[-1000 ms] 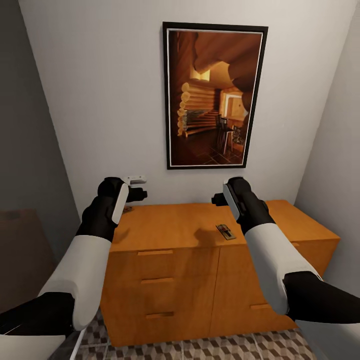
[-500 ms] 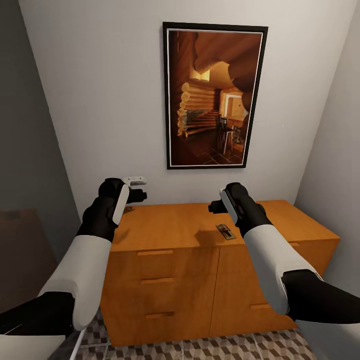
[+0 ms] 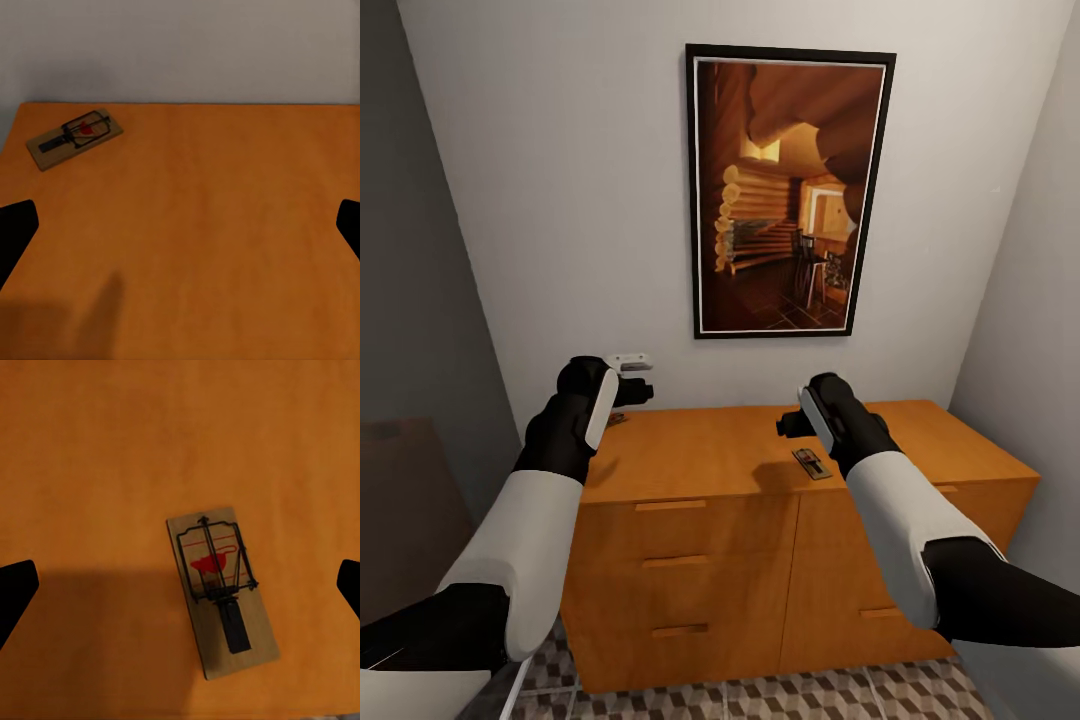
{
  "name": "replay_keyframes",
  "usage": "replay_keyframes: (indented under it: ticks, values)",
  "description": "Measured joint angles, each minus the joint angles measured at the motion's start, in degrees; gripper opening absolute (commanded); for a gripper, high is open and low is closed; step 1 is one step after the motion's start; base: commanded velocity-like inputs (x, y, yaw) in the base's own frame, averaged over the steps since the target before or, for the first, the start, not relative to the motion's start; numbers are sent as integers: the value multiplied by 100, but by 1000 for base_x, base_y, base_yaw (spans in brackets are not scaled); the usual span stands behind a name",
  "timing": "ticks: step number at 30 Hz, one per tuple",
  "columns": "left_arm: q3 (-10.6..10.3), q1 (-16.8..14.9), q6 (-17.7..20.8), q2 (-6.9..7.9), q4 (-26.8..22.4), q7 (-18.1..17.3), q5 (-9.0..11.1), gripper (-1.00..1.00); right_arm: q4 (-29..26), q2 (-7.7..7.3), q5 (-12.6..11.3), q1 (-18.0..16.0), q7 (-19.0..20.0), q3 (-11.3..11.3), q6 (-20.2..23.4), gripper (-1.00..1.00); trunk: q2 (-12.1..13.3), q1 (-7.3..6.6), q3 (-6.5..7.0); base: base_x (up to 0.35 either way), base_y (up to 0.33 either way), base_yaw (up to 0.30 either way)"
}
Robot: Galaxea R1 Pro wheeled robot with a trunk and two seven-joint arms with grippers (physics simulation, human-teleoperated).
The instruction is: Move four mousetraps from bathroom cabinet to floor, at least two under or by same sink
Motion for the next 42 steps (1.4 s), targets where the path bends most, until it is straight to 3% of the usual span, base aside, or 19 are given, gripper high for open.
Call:
replay_keyframes:
  ticks: [20,36,42]
  values:
    - [-2,0,0,0,-7,2,-21,100,71,-87,18,0,5,-6,0,100,0,0,0,0,0,0]
    - [-2,0,0,0,-7,0,-22,100,83,-521,-22,0,148,-18,1,100,0,0,0,0,0,0]
    - [-2,0,-4,0,-9,-3,-22,100,111,-614,-23,0,304,-15,1,100,0,0,0,0,0,0]
